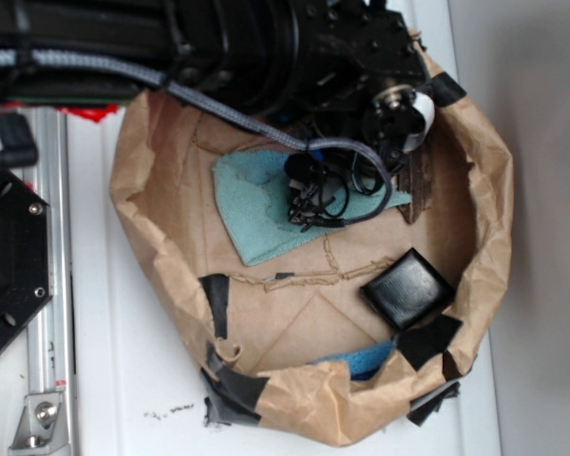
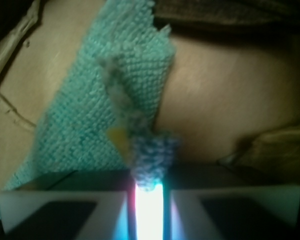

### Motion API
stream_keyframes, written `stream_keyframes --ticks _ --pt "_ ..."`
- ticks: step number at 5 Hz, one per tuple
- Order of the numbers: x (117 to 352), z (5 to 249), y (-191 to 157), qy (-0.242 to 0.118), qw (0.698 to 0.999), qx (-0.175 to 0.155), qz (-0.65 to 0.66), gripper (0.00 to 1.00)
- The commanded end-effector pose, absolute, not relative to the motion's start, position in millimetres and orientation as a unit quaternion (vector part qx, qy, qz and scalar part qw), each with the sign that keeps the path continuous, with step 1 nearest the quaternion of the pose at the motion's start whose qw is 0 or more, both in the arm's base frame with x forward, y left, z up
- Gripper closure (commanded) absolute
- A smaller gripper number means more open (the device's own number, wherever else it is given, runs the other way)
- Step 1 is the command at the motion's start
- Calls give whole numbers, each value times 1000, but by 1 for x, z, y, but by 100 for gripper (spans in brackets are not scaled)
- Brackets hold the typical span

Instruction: Grab the blue cloth.

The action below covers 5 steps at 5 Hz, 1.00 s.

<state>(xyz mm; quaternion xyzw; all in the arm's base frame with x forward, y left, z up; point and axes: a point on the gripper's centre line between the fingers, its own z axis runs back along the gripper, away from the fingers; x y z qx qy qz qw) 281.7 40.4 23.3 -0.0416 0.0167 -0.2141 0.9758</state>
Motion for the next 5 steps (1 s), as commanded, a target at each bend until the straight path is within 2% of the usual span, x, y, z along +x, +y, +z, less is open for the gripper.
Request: stream_keyframes --ticks 1,2,3,5 --pt "265 128 15 -77 976 23 -200 100" --pt "257 179 20 -55 991 18 -122 100" --pt "248 212 20 -49 995 25 -80 100" --pt "245 210 9 -45 993 30 -102 100"
